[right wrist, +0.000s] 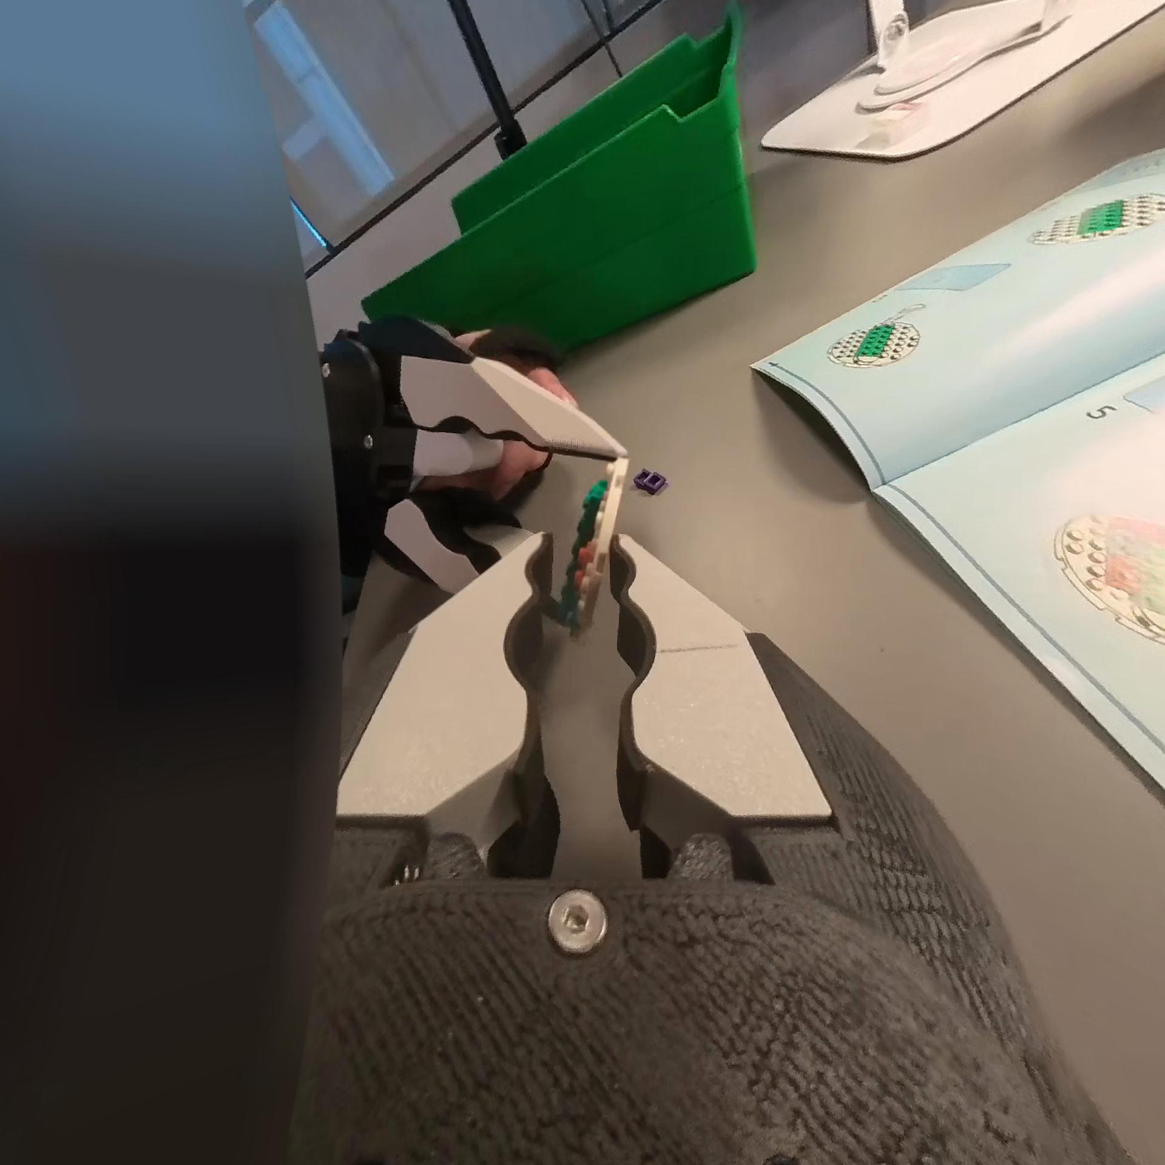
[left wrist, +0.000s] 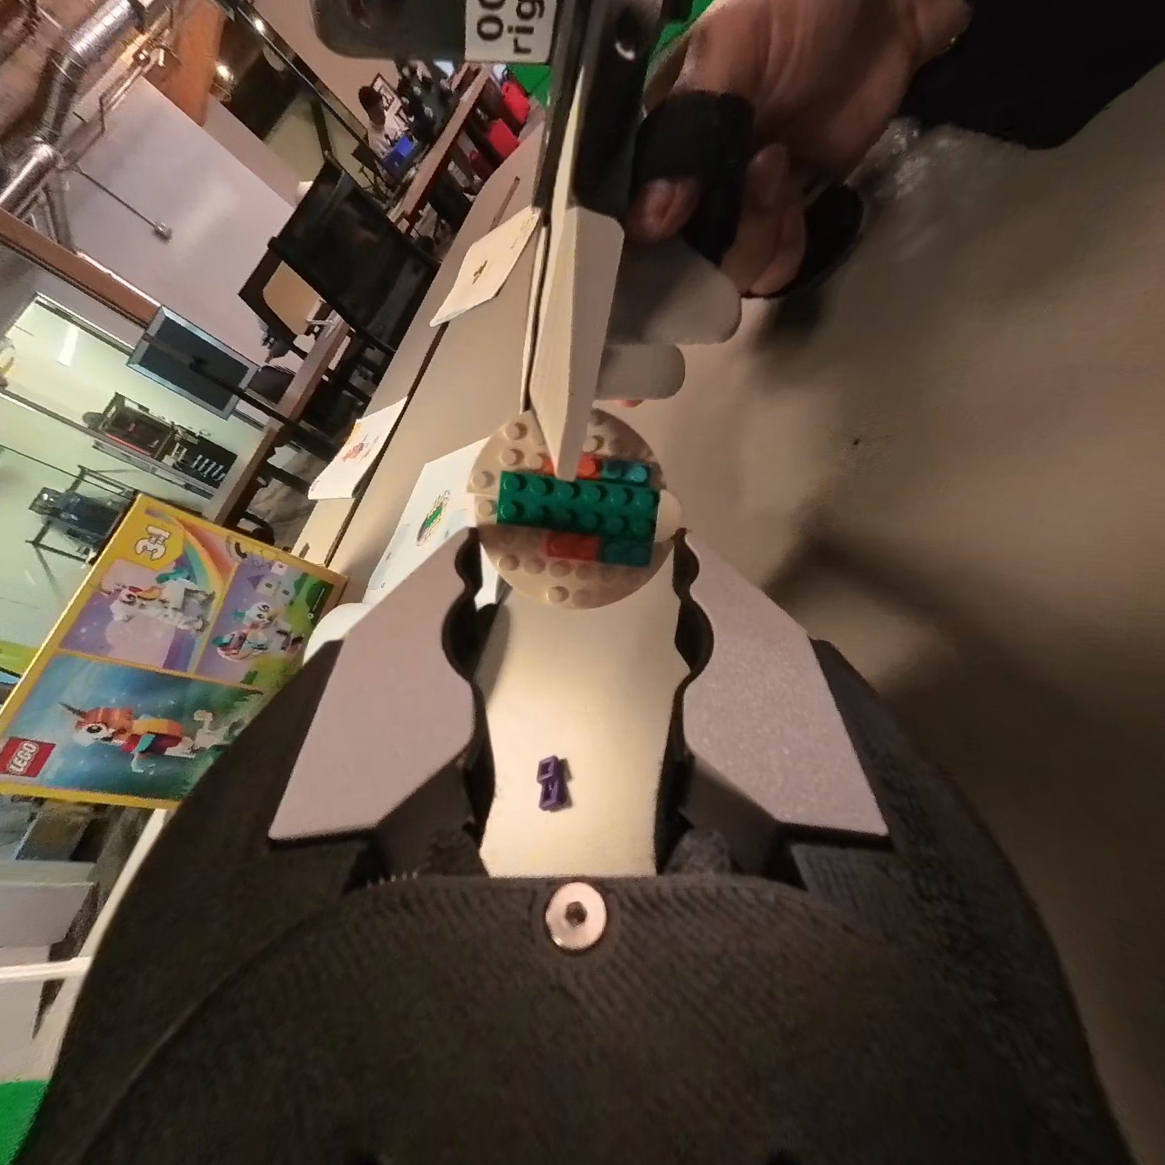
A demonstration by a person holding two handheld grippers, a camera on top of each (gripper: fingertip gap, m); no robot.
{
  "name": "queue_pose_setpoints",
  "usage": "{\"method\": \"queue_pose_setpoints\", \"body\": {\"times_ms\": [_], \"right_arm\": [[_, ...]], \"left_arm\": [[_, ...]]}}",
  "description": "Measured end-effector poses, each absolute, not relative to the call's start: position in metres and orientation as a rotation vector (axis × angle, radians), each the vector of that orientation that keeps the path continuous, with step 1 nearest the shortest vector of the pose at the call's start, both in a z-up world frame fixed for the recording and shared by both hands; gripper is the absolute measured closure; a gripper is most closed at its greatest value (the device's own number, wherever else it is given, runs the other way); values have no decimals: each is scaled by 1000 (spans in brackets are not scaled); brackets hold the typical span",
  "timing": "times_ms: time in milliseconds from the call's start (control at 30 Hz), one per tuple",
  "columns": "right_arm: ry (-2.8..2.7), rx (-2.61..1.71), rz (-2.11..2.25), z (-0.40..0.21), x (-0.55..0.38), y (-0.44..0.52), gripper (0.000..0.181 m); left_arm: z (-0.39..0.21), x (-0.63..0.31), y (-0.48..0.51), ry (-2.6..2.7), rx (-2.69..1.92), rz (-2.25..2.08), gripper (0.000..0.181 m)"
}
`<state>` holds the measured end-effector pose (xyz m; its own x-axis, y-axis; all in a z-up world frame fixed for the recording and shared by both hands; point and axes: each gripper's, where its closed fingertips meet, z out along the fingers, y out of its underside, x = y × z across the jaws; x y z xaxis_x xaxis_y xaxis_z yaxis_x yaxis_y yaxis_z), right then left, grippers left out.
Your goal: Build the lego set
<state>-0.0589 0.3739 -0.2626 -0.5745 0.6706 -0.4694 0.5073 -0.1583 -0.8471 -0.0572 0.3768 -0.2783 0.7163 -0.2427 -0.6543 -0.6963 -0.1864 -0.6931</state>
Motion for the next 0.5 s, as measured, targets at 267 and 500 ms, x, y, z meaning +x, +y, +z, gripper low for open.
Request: {"method": "queue_pose_setpoints", "body": {"times_ms": [267,500], "right_arm": [[-1925,-1429,1727,-269,-64,372,168],[-1930,-1453,1669,-274,-65,375,171]], "left_arm": [[-285,-60,381,741,-1800,549,143],[-292,-61,381,770,-1818,594,150]]}}
